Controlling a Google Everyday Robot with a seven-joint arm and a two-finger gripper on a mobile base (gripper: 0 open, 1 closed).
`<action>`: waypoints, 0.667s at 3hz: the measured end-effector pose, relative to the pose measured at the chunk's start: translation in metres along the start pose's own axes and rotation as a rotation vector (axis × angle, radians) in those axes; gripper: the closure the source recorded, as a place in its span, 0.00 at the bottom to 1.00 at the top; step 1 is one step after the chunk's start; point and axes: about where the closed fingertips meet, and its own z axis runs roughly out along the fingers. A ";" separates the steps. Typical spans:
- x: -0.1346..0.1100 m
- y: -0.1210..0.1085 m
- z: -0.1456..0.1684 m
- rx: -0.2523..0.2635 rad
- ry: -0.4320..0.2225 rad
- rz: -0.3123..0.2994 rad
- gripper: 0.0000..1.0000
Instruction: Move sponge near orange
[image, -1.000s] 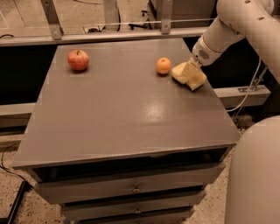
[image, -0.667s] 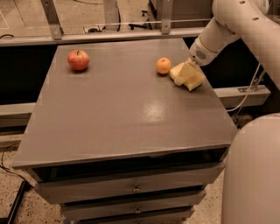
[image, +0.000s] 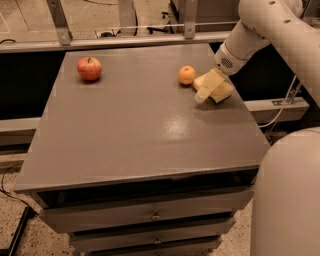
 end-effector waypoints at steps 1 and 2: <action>0.004 0.000 -0.024 0.013 -0.041 0.003 0.00; 0.013 0.007 -0.079 0.038 -0.132 -0.006 0.00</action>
Offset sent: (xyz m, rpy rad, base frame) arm -0.0800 -0.0637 0.1360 0.1634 -0.2218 -0.0021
